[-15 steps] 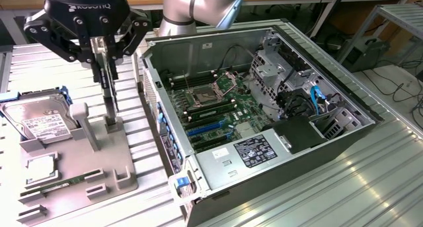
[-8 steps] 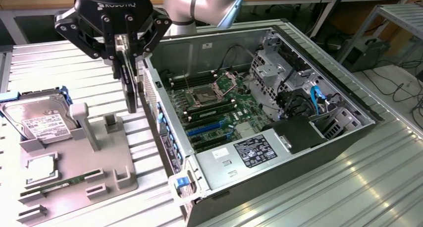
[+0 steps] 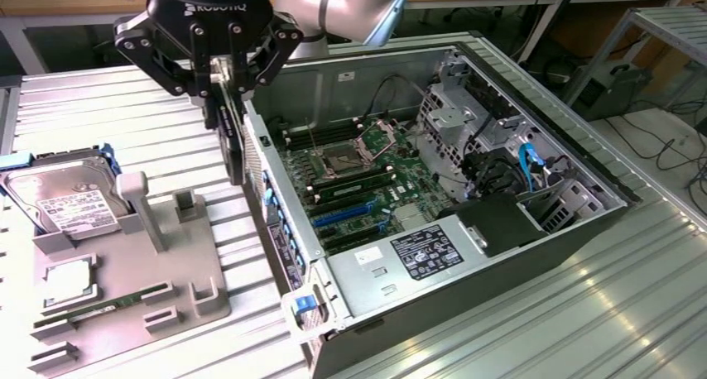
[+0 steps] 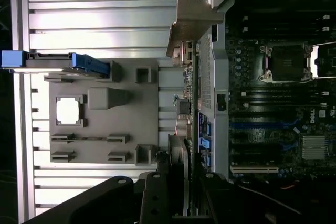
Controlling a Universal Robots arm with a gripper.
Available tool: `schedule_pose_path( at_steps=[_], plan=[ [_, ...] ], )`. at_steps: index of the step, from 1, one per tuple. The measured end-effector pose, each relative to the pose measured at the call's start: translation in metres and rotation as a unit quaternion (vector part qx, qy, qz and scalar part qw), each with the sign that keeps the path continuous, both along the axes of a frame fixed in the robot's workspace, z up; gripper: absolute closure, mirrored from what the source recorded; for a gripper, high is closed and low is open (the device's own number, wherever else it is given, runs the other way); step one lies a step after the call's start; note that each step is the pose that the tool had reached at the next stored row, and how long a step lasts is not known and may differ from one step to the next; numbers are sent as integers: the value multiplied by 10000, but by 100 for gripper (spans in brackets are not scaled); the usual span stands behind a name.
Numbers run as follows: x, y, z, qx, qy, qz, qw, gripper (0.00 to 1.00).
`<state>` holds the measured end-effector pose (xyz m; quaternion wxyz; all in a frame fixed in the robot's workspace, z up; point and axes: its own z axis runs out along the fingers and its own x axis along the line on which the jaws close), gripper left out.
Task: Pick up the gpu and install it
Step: 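Pick up the gpu and move the gpu toward the slot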
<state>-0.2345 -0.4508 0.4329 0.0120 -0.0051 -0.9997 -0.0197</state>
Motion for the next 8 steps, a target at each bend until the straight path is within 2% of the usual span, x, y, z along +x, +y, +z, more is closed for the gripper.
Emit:
schedule_pose_path(
  at_steps=[8],
  plan=[
    [103, 0, 0, 0, 0, 0, 10000, 73]
  ],
)
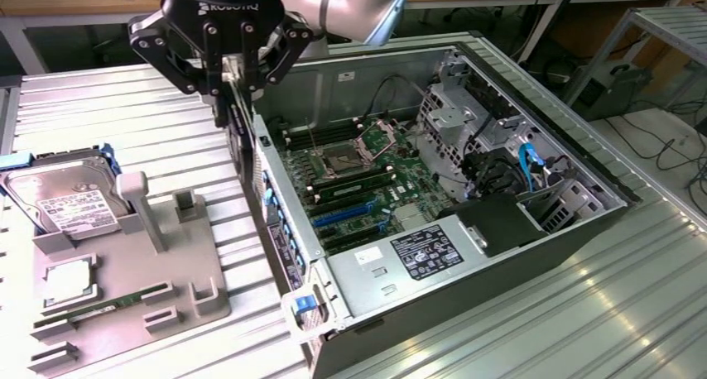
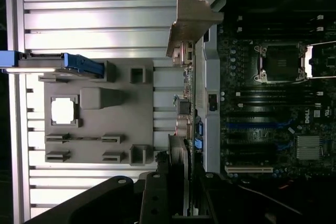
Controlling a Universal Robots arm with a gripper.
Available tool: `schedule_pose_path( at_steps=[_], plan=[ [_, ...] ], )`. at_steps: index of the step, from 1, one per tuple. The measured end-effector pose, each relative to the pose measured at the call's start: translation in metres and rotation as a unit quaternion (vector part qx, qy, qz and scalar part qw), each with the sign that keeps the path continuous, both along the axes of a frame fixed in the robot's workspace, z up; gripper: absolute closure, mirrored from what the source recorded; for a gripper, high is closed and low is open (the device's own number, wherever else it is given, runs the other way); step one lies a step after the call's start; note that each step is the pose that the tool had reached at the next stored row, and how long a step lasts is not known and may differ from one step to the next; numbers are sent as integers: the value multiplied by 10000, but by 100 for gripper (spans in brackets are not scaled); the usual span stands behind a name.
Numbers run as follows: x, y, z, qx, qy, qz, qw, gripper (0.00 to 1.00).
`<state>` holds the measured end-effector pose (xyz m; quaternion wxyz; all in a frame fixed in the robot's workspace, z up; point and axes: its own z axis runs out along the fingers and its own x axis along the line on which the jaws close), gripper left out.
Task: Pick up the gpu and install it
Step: 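Pick up the gpu and move the gpu toward the slot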
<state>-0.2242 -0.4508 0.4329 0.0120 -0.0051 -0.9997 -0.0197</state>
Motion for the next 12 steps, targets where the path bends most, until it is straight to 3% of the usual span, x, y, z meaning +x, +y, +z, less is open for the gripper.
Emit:
schedule_pose_path(
  at_steps=[12],
  plan=[
    [180, 0, -1, 0, 0, 2, 10000, 73]
  ],
)
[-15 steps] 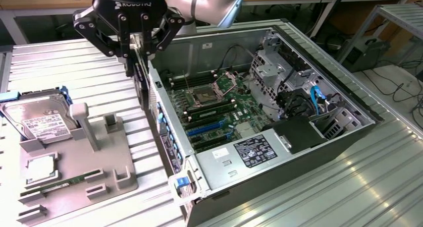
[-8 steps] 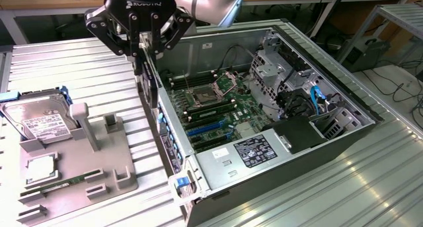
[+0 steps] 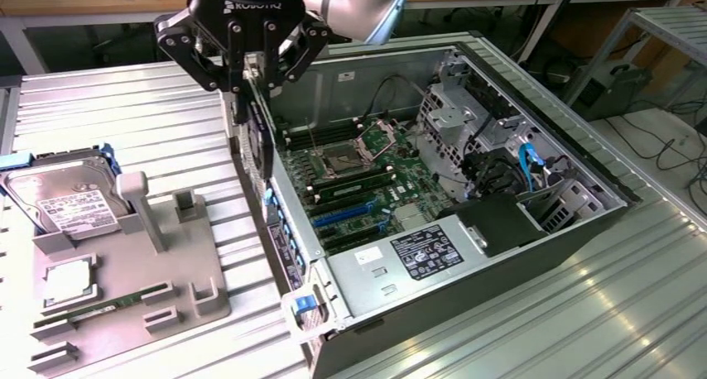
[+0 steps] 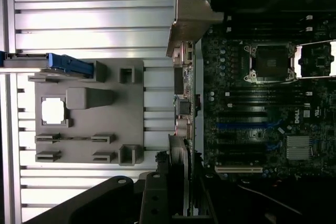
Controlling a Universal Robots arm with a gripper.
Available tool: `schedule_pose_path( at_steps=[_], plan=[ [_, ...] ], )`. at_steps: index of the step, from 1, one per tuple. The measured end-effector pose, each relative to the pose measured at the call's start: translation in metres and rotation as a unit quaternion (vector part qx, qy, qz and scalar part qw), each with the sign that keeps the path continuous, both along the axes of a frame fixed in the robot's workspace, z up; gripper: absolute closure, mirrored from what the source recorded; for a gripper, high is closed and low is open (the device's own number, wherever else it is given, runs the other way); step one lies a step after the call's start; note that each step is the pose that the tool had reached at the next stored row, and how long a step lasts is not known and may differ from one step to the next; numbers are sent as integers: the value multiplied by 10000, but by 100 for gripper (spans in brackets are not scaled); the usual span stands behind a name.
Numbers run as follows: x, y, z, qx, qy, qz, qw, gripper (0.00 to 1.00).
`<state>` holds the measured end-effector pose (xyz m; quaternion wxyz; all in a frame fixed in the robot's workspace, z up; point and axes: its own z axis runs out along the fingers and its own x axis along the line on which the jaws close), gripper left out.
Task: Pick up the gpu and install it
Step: 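Pick up the gpu and move the gpu toward the slot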
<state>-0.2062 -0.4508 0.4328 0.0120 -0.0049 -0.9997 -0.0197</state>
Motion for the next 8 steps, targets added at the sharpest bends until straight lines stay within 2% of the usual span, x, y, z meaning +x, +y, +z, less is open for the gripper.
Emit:
schedule_pose_path(
  at_steps=[8],
  plan=[
    [146, 0, 0, 0, 0, 2, 10000, 73]
  ],
)
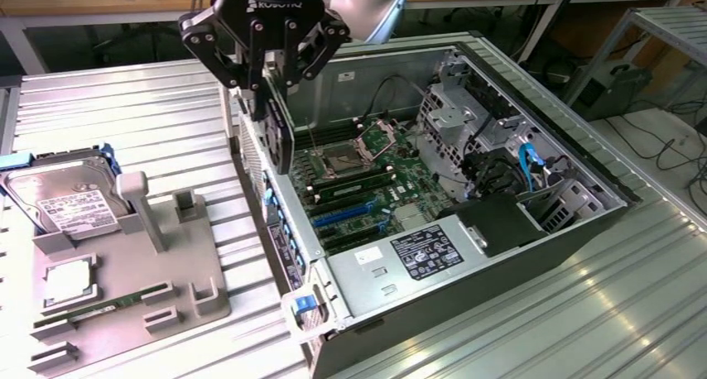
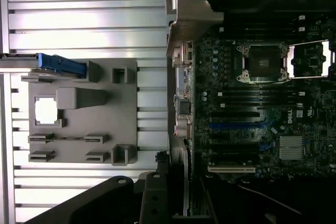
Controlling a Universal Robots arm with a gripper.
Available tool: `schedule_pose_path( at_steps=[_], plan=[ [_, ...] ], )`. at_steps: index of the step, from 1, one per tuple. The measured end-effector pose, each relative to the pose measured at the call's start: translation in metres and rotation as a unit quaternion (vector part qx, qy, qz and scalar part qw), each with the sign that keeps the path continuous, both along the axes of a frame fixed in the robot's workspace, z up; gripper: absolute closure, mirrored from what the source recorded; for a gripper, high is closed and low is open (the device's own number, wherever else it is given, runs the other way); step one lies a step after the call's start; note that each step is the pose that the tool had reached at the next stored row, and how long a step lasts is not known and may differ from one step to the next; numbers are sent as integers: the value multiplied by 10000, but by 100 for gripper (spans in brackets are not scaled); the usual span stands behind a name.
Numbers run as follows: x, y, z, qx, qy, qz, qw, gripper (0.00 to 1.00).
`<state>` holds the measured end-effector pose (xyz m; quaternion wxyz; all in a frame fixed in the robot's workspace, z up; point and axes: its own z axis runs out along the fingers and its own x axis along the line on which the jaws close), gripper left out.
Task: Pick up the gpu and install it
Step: 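Pick up the gpu and move the gpu toward the slot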
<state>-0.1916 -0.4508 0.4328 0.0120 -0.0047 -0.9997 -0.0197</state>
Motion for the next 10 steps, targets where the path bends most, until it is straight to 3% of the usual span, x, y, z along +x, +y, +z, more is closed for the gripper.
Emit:
schedule_pose_path(
  at_steps=[10],
  plan=[
    [152, 0, 0, 0, 0, 2, 10000, 73]
  ],
)
